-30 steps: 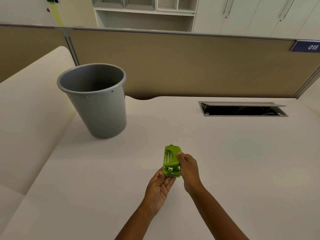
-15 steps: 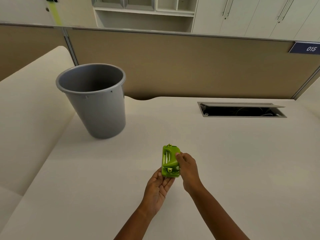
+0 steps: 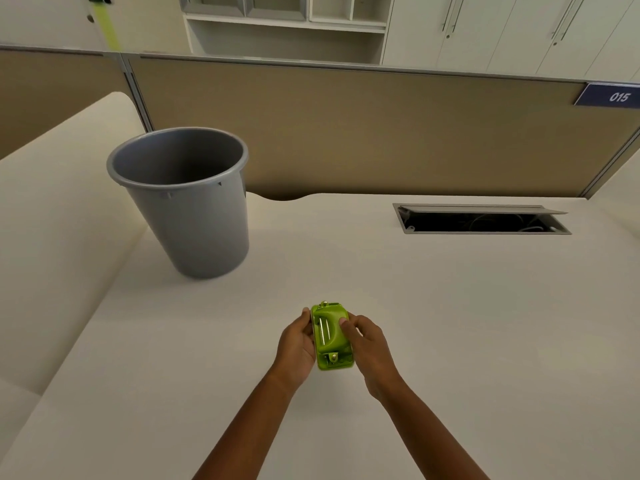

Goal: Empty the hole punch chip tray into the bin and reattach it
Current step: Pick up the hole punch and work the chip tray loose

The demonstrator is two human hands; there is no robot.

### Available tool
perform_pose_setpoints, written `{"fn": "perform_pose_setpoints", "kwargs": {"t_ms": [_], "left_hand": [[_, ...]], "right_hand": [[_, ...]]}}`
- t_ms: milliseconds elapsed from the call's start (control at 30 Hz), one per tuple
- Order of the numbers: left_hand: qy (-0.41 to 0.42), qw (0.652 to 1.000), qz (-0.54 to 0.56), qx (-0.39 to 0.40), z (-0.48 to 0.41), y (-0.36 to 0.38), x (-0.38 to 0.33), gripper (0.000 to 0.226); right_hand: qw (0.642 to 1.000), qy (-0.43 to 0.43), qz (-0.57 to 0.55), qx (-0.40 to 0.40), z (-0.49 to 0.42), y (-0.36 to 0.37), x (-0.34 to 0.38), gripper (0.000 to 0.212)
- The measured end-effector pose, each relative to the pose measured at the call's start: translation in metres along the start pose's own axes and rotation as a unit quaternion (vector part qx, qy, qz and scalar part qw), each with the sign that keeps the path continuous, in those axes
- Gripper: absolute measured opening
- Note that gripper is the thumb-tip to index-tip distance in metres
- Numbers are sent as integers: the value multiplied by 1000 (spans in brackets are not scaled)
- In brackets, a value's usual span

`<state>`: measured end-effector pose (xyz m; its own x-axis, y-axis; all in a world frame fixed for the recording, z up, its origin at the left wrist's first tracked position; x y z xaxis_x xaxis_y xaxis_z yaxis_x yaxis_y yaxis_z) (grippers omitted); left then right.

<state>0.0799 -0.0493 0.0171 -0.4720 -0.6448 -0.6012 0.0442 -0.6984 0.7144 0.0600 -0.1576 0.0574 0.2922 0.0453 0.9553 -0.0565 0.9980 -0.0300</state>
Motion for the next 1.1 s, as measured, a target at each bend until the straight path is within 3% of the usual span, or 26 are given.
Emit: {"fn": "perform_pose_setpoints", "kwargs": {"t_ms": [300, 800, 933, 1100], "left_hand": [[-10, 999, 17, -48, 0, -3, -2, 29], [-14, 996, 18, -91, -1, -10, 2, 29], [-4, 997, 29, -72, 0, -9, 2, 29], [-79, 995, 56, 13, 1, 3, 17, 48]], "right_hand": [[999, -1, 23, 22, 4, 6, 1, 30], [999, 12, 29, 28, 9, 7, 6, 16], [999, 13, 28, 31, 11, 8, 9, 15], [999, 30, 33, 21, 11, 8, 9, 24]]}}
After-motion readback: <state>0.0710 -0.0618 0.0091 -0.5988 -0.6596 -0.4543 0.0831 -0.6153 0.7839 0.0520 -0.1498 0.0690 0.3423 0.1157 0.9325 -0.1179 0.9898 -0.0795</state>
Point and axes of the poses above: each hand's wrist, its own z-axis away from the middle knuckle, its own y-axis out of the palm, x = y × z, the point moved 7 cm from there along -z, towards the middle knuckle, and after that the axes turned 11 degrees about x, right-handed, at the moved point
